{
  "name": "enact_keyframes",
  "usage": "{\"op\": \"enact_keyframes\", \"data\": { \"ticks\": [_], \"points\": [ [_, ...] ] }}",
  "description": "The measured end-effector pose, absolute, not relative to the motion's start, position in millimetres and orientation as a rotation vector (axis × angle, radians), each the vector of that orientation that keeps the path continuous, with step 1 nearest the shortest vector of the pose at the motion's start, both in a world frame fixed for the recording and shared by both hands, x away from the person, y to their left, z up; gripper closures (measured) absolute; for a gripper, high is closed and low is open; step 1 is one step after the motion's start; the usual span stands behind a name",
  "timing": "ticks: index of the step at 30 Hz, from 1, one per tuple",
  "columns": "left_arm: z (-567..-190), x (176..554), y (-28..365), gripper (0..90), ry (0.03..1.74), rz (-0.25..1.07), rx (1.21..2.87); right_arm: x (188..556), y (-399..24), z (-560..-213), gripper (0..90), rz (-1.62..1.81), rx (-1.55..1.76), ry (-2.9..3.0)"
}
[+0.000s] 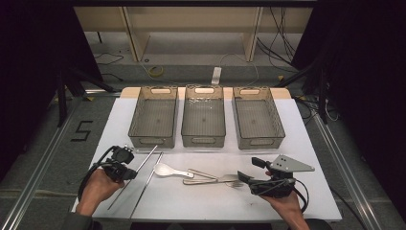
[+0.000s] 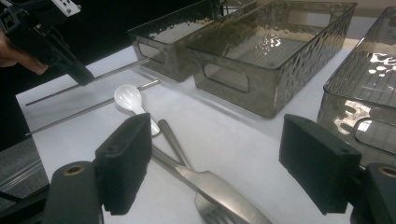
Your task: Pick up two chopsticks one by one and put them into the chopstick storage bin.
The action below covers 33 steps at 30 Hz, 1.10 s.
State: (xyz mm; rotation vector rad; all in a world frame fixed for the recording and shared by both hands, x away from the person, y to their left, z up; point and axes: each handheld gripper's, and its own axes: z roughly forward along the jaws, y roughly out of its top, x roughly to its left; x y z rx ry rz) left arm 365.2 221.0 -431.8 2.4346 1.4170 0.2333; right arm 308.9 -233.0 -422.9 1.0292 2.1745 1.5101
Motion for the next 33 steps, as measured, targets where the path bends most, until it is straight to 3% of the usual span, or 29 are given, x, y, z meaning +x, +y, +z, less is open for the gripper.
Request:
{"op": "enact_keyframes", "data": {
  "ticks": [8, 20, 33],
  "points": [
    [-407, 368, 232, 85.5, 1.351, 0.184, 2.329, 309, -233, -423, 26.4, 1.512, 1.031, 2.171],
    [-365, 394, 242, 85.4, 1.302, 0.268, 2.172, 311, -235, -425, 26.4, 1.512, 1.047, 2.166],
    [-347, 433, 233, 85.4, 1.276, 0.299, 2.045, 311, -235, -424, 26.4, 1.518, 1.042, 2.163]
  ]
}}
